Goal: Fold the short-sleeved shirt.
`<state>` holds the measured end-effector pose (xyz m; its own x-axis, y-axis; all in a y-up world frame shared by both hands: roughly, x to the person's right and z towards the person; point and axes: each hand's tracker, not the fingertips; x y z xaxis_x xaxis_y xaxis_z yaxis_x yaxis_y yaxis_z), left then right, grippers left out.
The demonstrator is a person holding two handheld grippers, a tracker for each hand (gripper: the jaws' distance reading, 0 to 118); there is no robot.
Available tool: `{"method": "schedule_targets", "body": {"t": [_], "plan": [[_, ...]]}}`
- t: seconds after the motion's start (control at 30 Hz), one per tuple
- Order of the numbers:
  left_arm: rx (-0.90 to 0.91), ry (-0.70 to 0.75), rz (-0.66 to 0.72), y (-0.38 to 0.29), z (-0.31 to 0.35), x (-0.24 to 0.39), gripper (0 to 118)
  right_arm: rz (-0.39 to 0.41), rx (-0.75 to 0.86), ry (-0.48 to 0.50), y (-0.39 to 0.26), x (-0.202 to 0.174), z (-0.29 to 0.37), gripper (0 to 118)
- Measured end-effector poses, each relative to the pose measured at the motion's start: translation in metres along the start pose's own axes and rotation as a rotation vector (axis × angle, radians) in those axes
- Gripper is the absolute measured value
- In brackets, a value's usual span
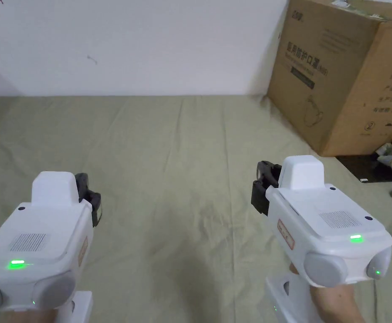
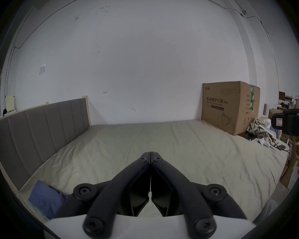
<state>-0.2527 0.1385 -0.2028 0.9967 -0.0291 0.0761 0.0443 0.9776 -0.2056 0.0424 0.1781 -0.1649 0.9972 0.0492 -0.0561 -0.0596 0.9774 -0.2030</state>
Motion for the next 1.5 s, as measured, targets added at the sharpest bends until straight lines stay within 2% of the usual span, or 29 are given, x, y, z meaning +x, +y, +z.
{"method": "schedule_targets", "body": {"t": [0.4,0.43,0.47,0.5,0.57,0.63,0.67,0.73,0.9,1.5], "plan": [[-0.038,0.04,0.0,-0.013,-0.002,-0.011,0,-0.03,-0.055,-0.008,-0.028,0.003,-0.015,0],[-0.034,0.044,0.001,-0.013,-0.001,-0.01,2,-0.029,-0.055,-0.004,-0.027,0.003,-0.016,0],[-0.024,0.058,0.006,-0.012,-0.001,-0.012,8,-0.029,-0.055,-0.001,-0.027,0.003,-0.017,2],[-0.017,0.064,0.01,-0.011,-0.001,-0.013,21,-0.031,-0.055,0.002,-0.027,0.003,-0.016,6],[-0.013,0.079,0.021,-0.009,-0.001,-0.016,76,-0.037,-0.054,0.008,-0.026,0.003,-0.017,52],[-0.025,0.077,0.029,-0.008,-0.004,-0.02,116,-0.043,-0.07,0.035,-0.025,0.003,-0.018,109],[-0.024,0.083,0.031,-0.009,-0.004,-0.019,118,-0.039,-0.072,0.039,-0.025,0.003,-0.019,118],[0.016,0.11,0.019,-0.01,-0.001,-0.018,118,-0.027,-0.068,0.035,-0.025,0.002,-0.02,118],[-0.028,0.071,0.03,-0.006,-0.002,-0.018,118,-0.034,-0.084,0.034,-0.025,-0.001,-0.022,118],[-0.022,0.081,0.012,-0.003,0.002,-0.014,118,-0.026,-0.07,0.042,-0.021,-0.006,-0.018,118]]}}
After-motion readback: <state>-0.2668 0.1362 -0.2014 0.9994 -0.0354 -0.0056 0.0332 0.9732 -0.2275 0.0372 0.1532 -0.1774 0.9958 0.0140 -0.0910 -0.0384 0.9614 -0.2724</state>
